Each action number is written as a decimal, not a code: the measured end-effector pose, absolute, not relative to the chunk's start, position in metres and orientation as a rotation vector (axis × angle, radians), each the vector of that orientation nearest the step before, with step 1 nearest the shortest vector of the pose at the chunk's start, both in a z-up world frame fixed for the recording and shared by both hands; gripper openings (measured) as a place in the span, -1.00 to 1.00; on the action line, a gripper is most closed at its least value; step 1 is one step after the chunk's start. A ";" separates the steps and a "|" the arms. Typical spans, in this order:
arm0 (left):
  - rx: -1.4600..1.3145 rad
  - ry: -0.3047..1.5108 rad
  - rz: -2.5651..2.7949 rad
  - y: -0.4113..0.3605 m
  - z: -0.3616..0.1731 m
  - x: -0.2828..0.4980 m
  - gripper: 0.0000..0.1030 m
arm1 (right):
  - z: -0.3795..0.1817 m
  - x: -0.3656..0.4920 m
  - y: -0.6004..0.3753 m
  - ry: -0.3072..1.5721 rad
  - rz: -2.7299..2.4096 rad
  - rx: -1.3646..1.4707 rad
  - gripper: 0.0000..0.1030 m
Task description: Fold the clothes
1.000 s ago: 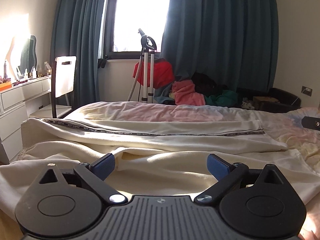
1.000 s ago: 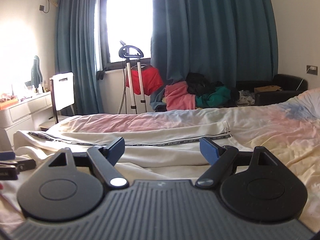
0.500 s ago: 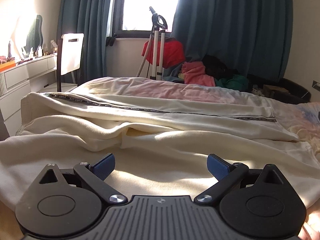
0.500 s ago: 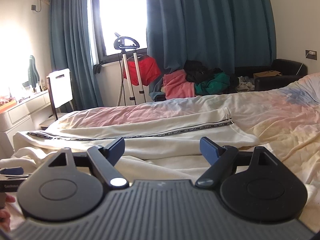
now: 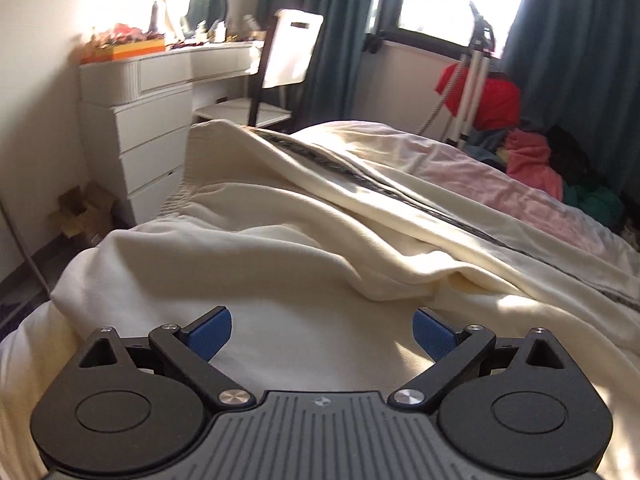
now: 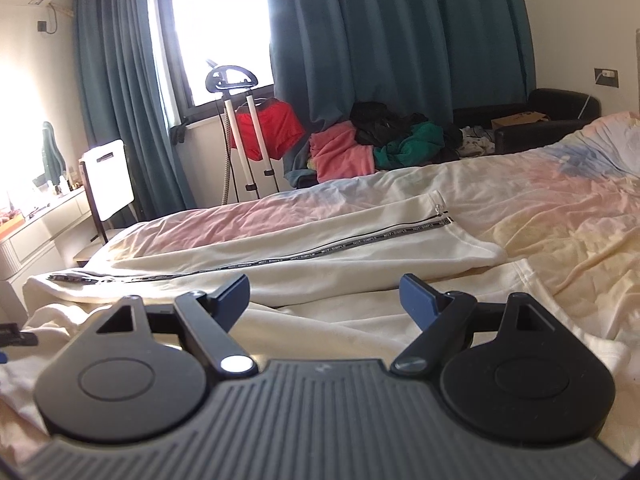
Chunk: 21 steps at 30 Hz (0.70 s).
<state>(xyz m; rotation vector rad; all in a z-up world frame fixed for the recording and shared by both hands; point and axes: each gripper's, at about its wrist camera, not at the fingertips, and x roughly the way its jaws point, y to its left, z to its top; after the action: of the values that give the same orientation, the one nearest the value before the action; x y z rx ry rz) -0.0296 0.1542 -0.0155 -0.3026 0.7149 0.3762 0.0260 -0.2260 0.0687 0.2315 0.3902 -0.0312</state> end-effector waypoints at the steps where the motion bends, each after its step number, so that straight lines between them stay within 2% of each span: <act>1: -0.336 0.740 0.399 0.166 -0.013 -0.029 0.91 | 0.068 0.026 -0.228 0.394 -0.032 0.242 0.62; 7: -0.558 0.853 0.504 0.234 -0.009 -0.047 0.90 | 0.064 0.034 -0.241 0.411 -0.069 0.271 0.62; 13: -0.841 0.867 0.663 0.287 -0.025 -0.082 0.89 | 0.057 0.042 -0.257 0.444 -0.092 0.329 0.62; 18: -0.978 0.818 0.655 0.303 -0.050 -0.087 0.86 | 0.052 0.044 -0.278 0.471 -0.151 0.403 0.62; 21: -1.084 0.710 0.573 0.303 -0.055 -0.092 0.71 | 0.047 0.039 -0.303 0.489 -0.239 0.481 0.62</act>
<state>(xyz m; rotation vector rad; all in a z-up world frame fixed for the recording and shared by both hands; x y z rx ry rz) -0.0923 0.3029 -0.0552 -1.0844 0.7098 0.5733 0.0386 -0.3032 0.0473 0.4812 0.4894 -0.2393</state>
